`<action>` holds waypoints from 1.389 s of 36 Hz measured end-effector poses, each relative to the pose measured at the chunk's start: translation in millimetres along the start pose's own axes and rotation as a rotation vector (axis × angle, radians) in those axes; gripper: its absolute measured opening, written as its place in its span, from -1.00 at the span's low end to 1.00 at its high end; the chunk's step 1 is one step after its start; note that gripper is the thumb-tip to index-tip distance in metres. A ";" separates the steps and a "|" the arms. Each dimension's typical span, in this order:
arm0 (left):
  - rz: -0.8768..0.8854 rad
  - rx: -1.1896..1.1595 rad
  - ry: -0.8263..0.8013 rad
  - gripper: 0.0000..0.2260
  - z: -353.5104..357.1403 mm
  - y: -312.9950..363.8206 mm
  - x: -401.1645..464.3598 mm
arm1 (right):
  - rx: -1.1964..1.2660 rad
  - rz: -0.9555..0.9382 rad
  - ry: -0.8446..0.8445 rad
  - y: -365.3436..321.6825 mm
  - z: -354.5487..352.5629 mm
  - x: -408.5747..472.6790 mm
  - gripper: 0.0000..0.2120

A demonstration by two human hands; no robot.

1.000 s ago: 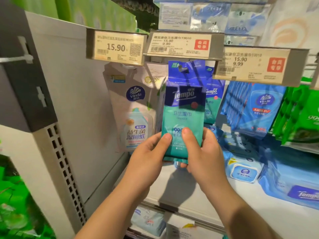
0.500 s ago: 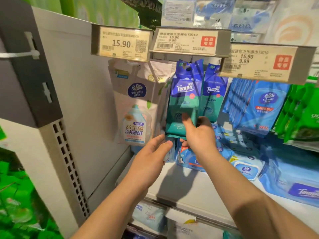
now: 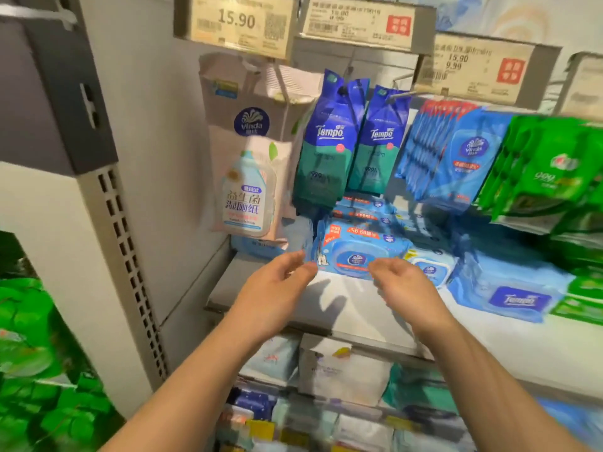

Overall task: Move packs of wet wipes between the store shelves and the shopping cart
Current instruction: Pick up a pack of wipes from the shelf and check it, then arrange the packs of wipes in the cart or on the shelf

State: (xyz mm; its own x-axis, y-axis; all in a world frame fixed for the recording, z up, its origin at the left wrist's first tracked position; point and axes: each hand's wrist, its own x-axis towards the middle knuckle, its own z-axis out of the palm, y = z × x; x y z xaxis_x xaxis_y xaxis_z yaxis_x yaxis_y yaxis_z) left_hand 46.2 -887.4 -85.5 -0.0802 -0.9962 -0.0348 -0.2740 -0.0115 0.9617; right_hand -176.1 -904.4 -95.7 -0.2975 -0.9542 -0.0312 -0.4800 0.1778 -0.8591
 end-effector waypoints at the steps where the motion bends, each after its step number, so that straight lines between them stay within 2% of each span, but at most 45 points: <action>1: 0.021 0.072 -0.016 -0.57 1.5 -3.5 -1.9 | -0.122 -0.008 -0.002 3.7 -4.1 -8.0 -0.68; 3: 0.078 0.222 -0.041 -0.51 4.5 -8.8 -7.1 | -0.433 -0.019 0.013 8.6 -12.2 -25.7 -0.50; 5: 0.146 0.353 -0.065 -0.44 8.1 -12.9 -14.2 | -0.642 -0.044 0.019 15.0 -18.3 -44.4 -0.43; 9: 0.249 0.598 -0.093 -0.17 16.7 -21.3 -29.5 | -0.737 -0.081 0.036 33.3 -23.5 -77.1 -0.40; 15: 0.267 0.804 -0.049 -0.31 26.7 -26.7 -64.6 | -0.786 -0.102 0.001 51.8 -29.6 -114.5 -0.45; 18: 0.191 0.852 -0.010 -0.31 28.3 -27.3 -85.2 | -0.783 -0.117 -0.072 60.8 -34.6 -126.3 -0.40; 24: 0.101 0.897 0.119 -0.29 34.2 -33.3 -139.9 | -0.753 -0.200 -0.189 78.0 -46.9 -148.3 -0.43; 30: -0.094 0.925 0.193 -0.29 45.2 -53.9 -213.1 | -0.738 -0.310 -0.317 105.3 -45.2 -174.5 -0.38; 35: -0.305 0.881 0.285 -0.30 29.3 -81.8 -285.6 | -0.754 -0.349 -0.522 105.2 -8.3 -202.8 -0.40; 39: -0.468 0.813 0.408 -0.25 -0.8 -99.6 -344.9 | -0.765 -0.409 -0.661 93.2 33.8 -233.0 -0.31; 43: -0.553 0.749 0.523 -0.25 -30.2 -115.9 -400.5 | -0.771 -0.569 -0.737 73.9 76.9 -270.3 -0.42; 46: -0.607 0.716 0.597 -0.35 -52.0 -125.9 -437.3 | -0.757 -0.636 -0.833 58.3 105.2 -303.5 -0.41; 50: -0.684 0.608 0.711 -0.31 -85.6 -145.8 -485.4 | -0.768 -0.720 -0.902 36.8 150.1 -351.4 -0.36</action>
State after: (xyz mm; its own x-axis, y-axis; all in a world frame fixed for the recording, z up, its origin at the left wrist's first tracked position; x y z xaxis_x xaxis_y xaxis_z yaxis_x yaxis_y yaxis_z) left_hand 207.1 -409.6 -185.6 0.7666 -0.6240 -0.1512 -0.4828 -0.7155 0.5049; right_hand 34.6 -598.7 -193.1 0.6966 -0.6629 -0.2744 -0.7149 -0.6094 -0.3428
